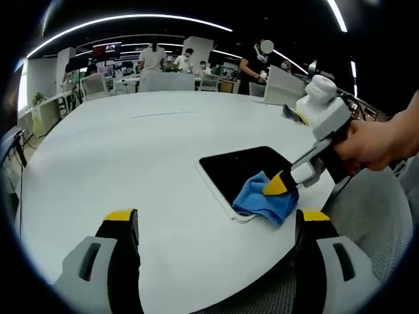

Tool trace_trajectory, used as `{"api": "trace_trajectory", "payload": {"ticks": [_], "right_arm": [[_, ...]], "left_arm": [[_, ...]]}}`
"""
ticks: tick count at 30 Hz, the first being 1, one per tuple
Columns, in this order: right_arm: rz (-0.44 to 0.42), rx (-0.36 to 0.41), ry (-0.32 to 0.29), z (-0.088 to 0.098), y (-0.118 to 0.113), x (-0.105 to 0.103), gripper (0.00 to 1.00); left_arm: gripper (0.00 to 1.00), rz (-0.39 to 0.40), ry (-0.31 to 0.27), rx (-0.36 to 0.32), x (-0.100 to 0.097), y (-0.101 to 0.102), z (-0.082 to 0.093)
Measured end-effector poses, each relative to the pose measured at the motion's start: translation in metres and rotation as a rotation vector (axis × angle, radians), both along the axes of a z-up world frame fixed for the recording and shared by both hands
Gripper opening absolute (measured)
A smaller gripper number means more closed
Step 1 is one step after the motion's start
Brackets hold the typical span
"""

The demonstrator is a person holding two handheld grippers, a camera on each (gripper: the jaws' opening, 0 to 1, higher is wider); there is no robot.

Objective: Wipe the mirror surface with the cleaning cloth until all visible marks leave the cleaned area.

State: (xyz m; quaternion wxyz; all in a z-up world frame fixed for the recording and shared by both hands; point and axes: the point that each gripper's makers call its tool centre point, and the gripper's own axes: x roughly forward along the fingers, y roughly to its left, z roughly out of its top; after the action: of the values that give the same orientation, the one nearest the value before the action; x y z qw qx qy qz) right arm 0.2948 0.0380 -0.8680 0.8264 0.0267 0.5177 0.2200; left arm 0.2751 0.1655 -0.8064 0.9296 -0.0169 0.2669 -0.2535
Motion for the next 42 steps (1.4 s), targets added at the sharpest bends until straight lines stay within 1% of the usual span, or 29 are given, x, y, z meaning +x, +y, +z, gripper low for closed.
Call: {"api": "trace_trajectory", "payload": {"ticks": [1,2,3,5,7,8,10,13,16,18,19,20,21,22,23,25,26,28,32,33,34,35,36,37,39,40,41,42], "right_arm": [[0.003,0.004,0.003,0.0,0.0,0.0,0.0],[0.008,0.007,0.005,0.0,0.0,0.0,0.0],[0.007,0.011,0.008,0.0,0.0,0.0,0.0],[0.002,0.03,0.026,0.0,0.0,-0.003,0.0],[-0.02,0.064,0.052,0.0,-0.001,-0.004,0.0],[-0.024,0.068,0.058,0.0,-0.001,-0.004,0.0],[0.0,0.059,0.049,0.001,0.0,-0.005,0.0],[-0.001,0.059,0.051,0.0,0.0,-0.004,0.0],[-0.006,0.075,0.057,0.0,-0.001,-0.005,0.0],[-0.007,0.091,0.062,0.0,-0.001,-0.005,0.0],[-0.021,0.102,0.072,0.0,-0.003,-0.005,0.0],[-0.024,0.105,0.075,0.0,-0.004,-0.004,0.0],[-0.03,0.105,0.076,0.001,-0.007,-0.003,0.0],[-0.033,0.107,0.076,0.001,-0.009,-0.003,0.0],[-0.04,0.11,0.076,0.001,-0.011,-0.003,0.0],[-0.044,0.106,0.074,0.001,-0.016,-0.003,0.0],[-0.04,0.103,0.072,0.001,-0.018,-0.004,0.0],[-0.043,0.102,0.069,0.001,-0.021,-0.004,0.0],[-0.064,0.114,0.075,0.001,-0.022,-0.003,0.0],[-0.063,0.112,0.075,0.001,-0.022,-0.003,0.0],[-0.051,0.1,0.071,0.001,-0.022,-0.003,0.0],[-0.047,0.094,0.07,0.001,-0.023,-0.003,0.0],[-0.047,0.094,0.069,0.001,-0.024,-0.002,0.0],[-0.05,0.094,0.07,0.001,-0.025,-0.002,0.0],[-0.057,0.093,0.067,0.002,-0.03,-0.003,0.0],[-0.056,0.089,0.064,0.002,-0.032,-0.003,0.0],[-0.056,0.078,0.06,0.002,-0.035,-0.003,0.0],[-0.057,0.073,0.059,0.002,-0.037,-0.003,0.0]], "left_arm": [[0.99,0.007,0.005,-0.011,0.0,0.0,0.001],[0.99,0.018,0.001,-0.04,0.002,-0.002,0.004],[0.99,0.018,-0.003,-0.047,0.002,-0.003,0.007],[0.99,0.007,-0.017,-0.034,0.002,-0.004,0.007],[0.99,0.017,0.001,-0.037,0.002,-0.003,0.005],[0.99,0.024,0.004,-0.041,0.002,-0.002,0.004],[0.99,0.046,0.007,-0.035,0.003,0.003,0.002],[0.99,0.046,0.022,-0.029,0.002,0.003,0.0],[0.99,0.046,0.034,-0.019,0.0,0.004,-0.003],[0.99,0.062,0.07,-0.025,-0.001,0.007,-0.007],[0.99,0.105,0.122,-0.07,-0.005,0.01,-0.008],[0.99,0.125,0.102,-0.108,-0.001,0.012,-0.001],[0.99,0.142,0.052,-0.116,0.003,0.016,0.009],[0.99,0.137,0.03,-0.098,0.002,0.017,0.013],[0.99,0.127,0.025,-0.089,0.001,0.015,0.015],[0.99,0.109,0.049,-0.062,-0.002,0.013,0.013],[0.99,0.097,0.057,-0.005,-0.004,0.016,0.01],[0.99,0.076,0.023,-0.003,-0.002,0.013,0.015],[0.99,0.092,0.052,-0.017,0.001,0.01,0.011],[0.99,0.094,0.063,0.002,0.001,0.009,0.008],[0.99,0.088,0.081,0.067,-0.001,0.012,0.001],[0.99,0.065,0.07,0.112,0.001,0.011,-0.001],[0.99,0.048,0.028,0.09,0.004,0.004,0.004],[0.99,0.029,0.009,0.099,0.003,0.0,0.005],[0.99,-0.009,0.003,0.136,0.0,-0.004,0.002],[0.99,-0.046,-0.027,0.166,-0.002,-0.007,-0.001],[0.99,-0.067,-0.037,0.195,-0.002,-0.007,-0.004],[0.99,-0.049,-0.027,0.173,-0.001,-0.009,-0.003]]}}
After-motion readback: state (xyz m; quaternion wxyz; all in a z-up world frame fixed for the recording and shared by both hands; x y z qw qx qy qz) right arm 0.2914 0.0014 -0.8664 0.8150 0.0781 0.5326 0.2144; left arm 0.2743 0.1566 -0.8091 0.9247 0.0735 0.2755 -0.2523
